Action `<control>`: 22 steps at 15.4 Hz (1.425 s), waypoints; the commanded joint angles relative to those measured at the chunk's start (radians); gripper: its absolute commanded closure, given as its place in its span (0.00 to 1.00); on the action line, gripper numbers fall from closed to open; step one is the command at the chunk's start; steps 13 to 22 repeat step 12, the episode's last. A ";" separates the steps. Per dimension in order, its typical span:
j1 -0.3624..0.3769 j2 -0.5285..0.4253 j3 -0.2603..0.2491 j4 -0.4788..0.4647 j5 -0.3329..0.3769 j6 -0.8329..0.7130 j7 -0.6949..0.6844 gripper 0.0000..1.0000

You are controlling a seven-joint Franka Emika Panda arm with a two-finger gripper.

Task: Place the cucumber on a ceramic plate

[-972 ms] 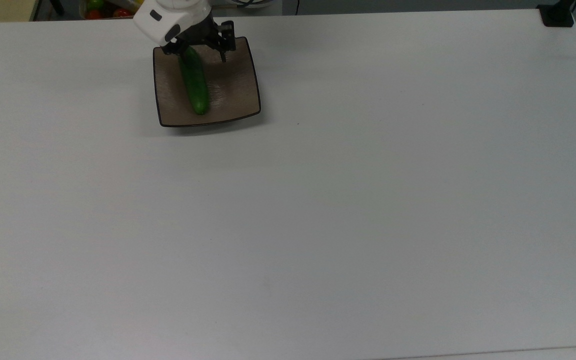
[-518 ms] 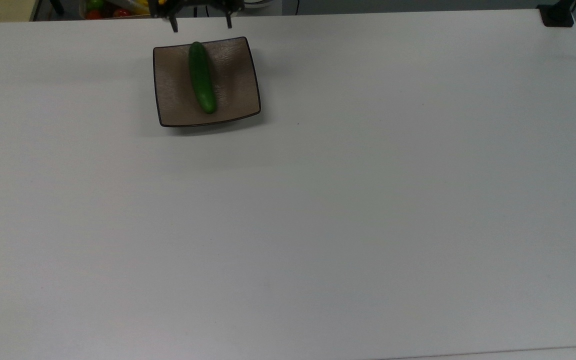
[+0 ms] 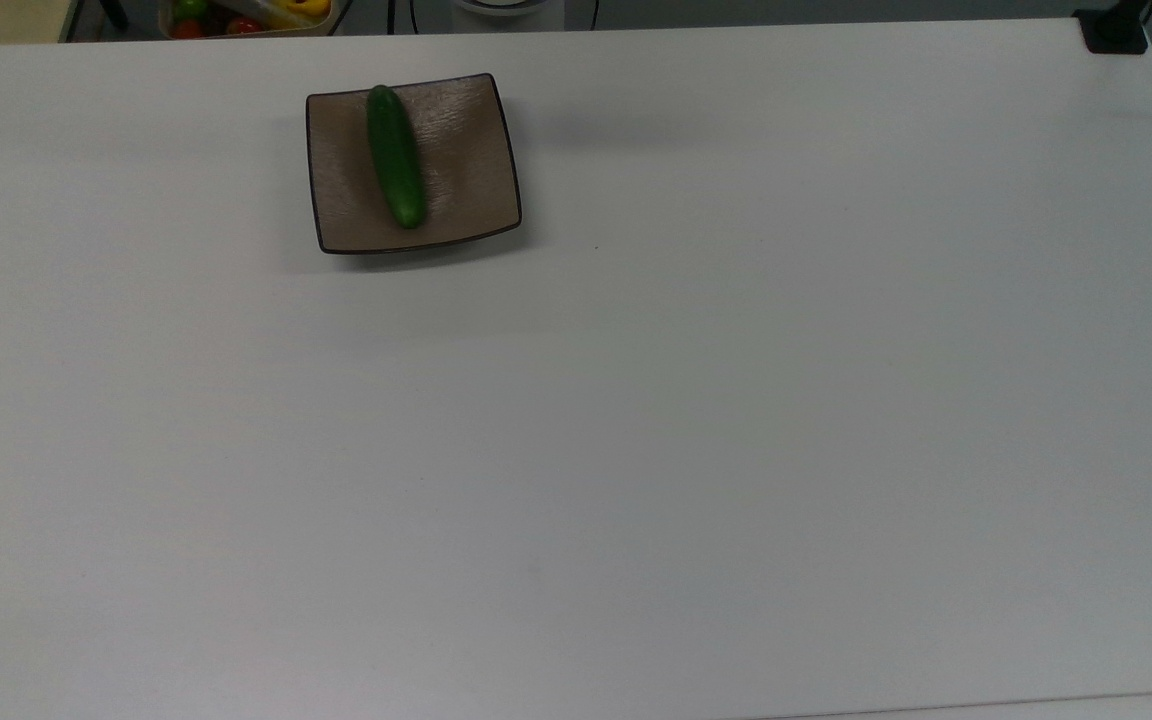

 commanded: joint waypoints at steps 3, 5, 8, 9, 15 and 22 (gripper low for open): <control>0.022 0.065 -0.033 0.027 0.014 0.115 0.001 0.00; 0.034 0.088 -0.051 0.030 0.014 0.149 -0.035 0.00; 0.034 0.096 -0.058 0.031 0.014 0.152 -0.040 0.00; 0.034 0.096 -0.059 0.031 0.014 0.152 -0.040 0.00; 0.034 0.094 -0.059 0.031 0.014 0.153 -0.039 0.00; 0.034 0.094 -0.059 0.031 0.014 0.153 -0.039 0.00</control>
